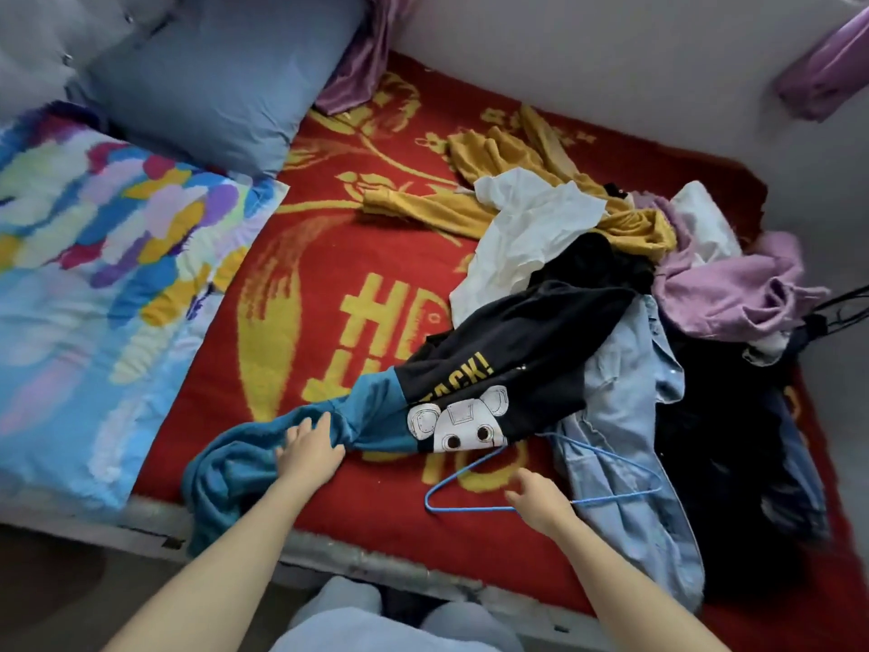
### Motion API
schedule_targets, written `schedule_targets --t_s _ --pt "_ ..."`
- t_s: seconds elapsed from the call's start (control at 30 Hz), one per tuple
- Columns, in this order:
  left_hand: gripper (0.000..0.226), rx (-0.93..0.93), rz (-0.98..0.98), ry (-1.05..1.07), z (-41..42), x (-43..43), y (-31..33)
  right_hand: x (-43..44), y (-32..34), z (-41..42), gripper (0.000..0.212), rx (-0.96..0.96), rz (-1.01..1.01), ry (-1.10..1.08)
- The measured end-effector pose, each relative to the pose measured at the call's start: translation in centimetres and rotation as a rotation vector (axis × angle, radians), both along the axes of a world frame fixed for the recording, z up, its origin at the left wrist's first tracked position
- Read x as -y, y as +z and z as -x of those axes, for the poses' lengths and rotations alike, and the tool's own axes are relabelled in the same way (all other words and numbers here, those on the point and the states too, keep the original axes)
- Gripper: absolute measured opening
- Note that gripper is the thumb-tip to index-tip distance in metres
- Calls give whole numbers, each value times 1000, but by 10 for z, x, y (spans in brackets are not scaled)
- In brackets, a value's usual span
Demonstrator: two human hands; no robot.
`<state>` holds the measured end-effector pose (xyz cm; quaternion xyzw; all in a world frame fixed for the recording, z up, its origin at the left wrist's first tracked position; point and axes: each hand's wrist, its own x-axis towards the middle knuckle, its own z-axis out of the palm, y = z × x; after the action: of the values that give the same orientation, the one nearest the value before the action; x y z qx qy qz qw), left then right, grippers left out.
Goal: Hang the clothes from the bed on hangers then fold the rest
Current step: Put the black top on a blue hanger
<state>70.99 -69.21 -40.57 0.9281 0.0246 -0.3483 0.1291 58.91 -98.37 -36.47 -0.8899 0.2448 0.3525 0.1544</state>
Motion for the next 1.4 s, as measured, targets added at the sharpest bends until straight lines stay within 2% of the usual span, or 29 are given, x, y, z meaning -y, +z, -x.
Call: schedule_targets --t_s 0.13,0.23,0.4,0.57,0.67,0.7,0.8,0.93,1.0,1.1,1.13,1.17,1.23,1.3,1.33,1.4 --pt "62 63 -74 -190 -12 38 -17 32 -13 19 36 -50 31 -112" --pt "63 75 -95 -228 -26 66 -25 56 -21 19 35 -38 32 -149" --pt "68 7 30 4 -69 102 -46 84 -36 -2 35 27 1 -153" --pt "81 -99 73 115 -100 121 -76 108 -53 -21 38 34 63 -76" --pt "65 -198 254 206 -97 130 -89 121 -68 -29 43 19 115 -17" --pt "61 -204 252 175 -91 133 -96 126 -76 -32 45 8 134 8" --pt "63 -159 15 -59 -53 139 -106 133 -99 -40 53 -23 171 61" --pt "72 -168 11 -244 12 149 -116 139 -129 -46 65 -58 229 84" --pt "74 -240 15 -275 34 155 -120 143 -141 -46 61 -73 250 96" --pt "54 -317 -69 -393 49 162 -116 147 -146 -43 50 -91 296 160" --pt "45 -290 -98 -431 50 164 -110 148 -146 -41 49 -90 314 197" --pt "37 -184 -110 -432 48 167 -104 151 -145 -41 48 -85 318 206" --pt "19 182 -20 -273 38 174 -90 156 -142 -40 40 -86 238 160" --pt "11 505 40 -49 20 177 -85 160 -138 -36 31 -102 81 112" --pt "19 537 48 87 6 179 -84 162 -135 -32 29 -105 18 98" --pt "53 424 10 299 -26 179 -88 167 -126 -23 27 -78 -11 76"
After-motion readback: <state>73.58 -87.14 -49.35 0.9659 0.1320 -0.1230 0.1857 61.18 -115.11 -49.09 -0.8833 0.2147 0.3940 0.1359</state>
